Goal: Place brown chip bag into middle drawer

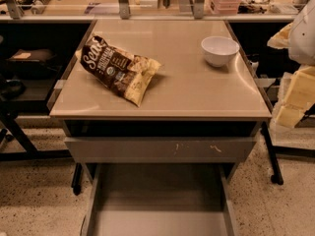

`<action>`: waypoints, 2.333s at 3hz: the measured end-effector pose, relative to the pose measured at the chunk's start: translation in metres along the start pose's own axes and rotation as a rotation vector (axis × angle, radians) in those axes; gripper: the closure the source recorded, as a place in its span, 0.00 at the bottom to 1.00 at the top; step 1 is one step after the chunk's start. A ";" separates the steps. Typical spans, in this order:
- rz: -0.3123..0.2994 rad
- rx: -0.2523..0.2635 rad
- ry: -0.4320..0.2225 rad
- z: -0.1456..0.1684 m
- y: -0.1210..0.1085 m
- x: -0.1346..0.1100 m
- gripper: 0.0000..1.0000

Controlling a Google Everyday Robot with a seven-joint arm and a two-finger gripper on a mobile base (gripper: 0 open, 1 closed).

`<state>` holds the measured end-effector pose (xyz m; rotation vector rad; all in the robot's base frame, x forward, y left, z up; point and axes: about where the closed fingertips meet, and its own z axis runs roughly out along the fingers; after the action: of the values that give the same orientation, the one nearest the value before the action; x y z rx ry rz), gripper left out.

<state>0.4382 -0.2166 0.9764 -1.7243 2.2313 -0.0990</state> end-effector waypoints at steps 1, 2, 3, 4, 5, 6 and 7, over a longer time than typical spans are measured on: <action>-0.006 -0.001 -0.001 0.000 -0.001 -0.003 0.00; -0.042 -0.004 -0.043 0.013 -0.008 -0.027 0.00; -0.075 0.001 -0.138 0.029 -0.023 -0.067 0.00; -0.097 0.038 -0.250 0.036 -0.032 -0.098 0.00; -0.064 0.070 -0.421 0.051 -0.049 -0.100 0.00; -0.030 0.061 -0.504 0.041 -0.045 -0.104 0.00; -0.032 0.059 -0.504 0.041 -0.045 -0.106 0.00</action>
Offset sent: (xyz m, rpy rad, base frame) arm 0.0400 0.0572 -0.0174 0.0708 -0.0139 0.1176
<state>0.5156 -0.1217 0.9704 -1.5434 1.8129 0.2357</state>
